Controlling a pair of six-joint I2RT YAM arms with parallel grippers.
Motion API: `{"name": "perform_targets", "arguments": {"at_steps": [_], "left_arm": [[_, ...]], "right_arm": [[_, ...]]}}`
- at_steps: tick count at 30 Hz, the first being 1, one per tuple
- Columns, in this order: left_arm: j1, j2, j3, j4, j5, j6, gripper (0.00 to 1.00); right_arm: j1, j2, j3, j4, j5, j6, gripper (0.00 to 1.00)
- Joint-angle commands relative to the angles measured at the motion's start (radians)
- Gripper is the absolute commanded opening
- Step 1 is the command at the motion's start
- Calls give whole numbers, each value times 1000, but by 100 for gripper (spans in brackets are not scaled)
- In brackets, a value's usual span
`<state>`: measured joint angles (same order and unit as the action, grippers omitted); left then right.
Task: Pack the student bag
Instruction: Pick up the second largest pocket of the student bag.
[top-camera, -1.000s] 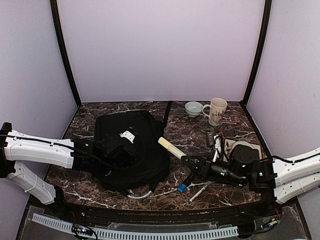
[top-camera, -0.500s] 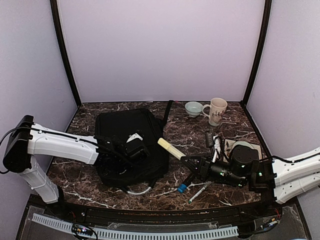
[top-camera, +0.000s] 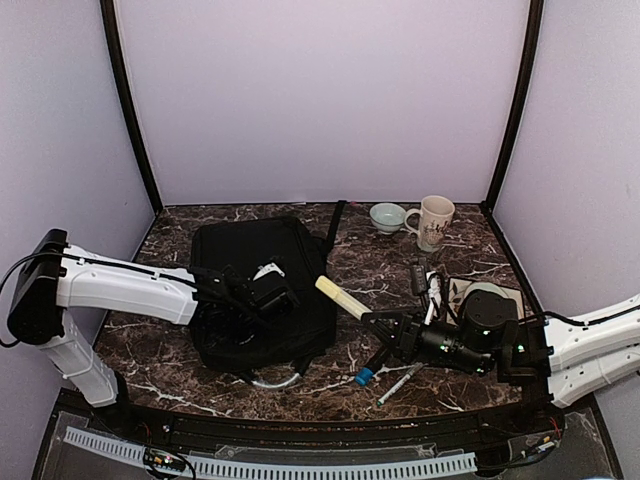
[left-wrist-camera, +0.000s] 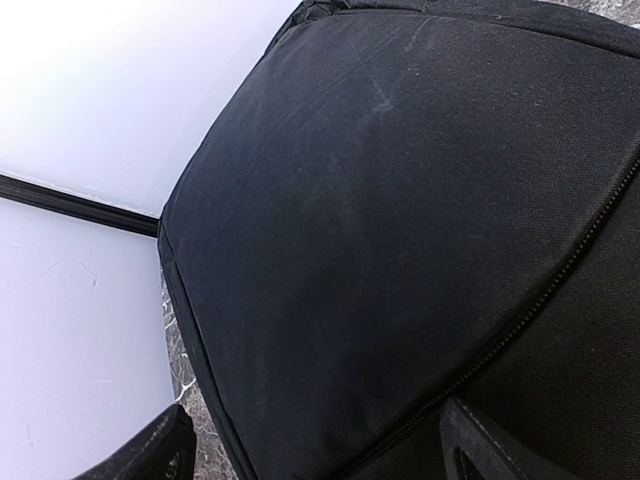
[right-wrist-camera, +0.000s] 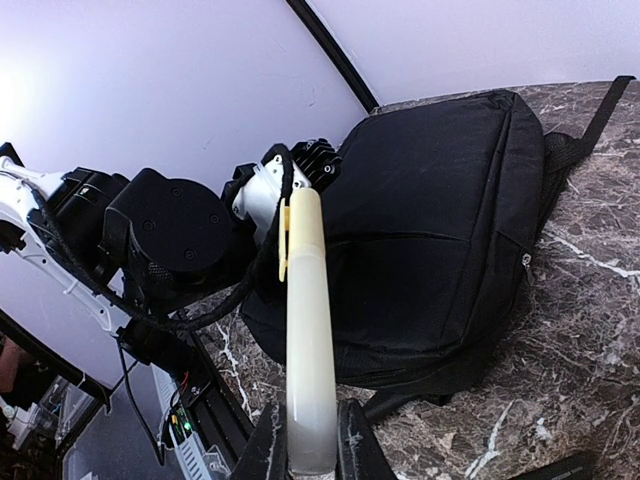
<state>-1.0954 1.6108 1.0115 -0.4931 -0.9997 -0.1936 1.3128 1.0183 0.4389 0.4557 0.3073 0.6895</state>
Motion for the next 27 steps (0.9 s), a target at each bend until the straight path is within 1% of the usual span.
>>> {"name": "perform_targets", "arguments": {"at_steps": [1, 6, 11, 16, 18, 20, 21, 22, 24, 27], "left_arm": [[21, -3, 2, 6, -13, 37, 87], [43, 28, 2, 42, 4, 72, 87], [54, 64, 1, 111, 26, 152, 88], [67, 110, 13, 142, 30, 197, 89], [82, 111, 12, 179, 32, 217, 88], [96, 103, 12, 210, 29, 231, 81], [103, 96, 8, 232, 27, 244, 73], [107, 87, 6, 254, 24, 255, 61], [112, 64, 0, 305, 30, 285, 43], [112, 21, -11, 361, 56, 325, 22]], "right_arm": [[-1, -3, 4, 31, -5, -7, 0], [-1, -2, 4, 29, -8, -7, 0], [-1, -8, 1, 29, -10, -8, 0], [-1, -12, -3, 30, -10, -7, 0], [-1, -12, -6, 29, -6, -7, 0], [-1, -11, -5, 28, -2, -8, 0], [-1, -11, -6, 25, -1, -7, 0], [-1, -12, -6, 23, 2, -7, 0], [-1, -15, -7, 19, 9, -7, 0], [-1, -19, -13, 15, 15, -5, 0]]}}
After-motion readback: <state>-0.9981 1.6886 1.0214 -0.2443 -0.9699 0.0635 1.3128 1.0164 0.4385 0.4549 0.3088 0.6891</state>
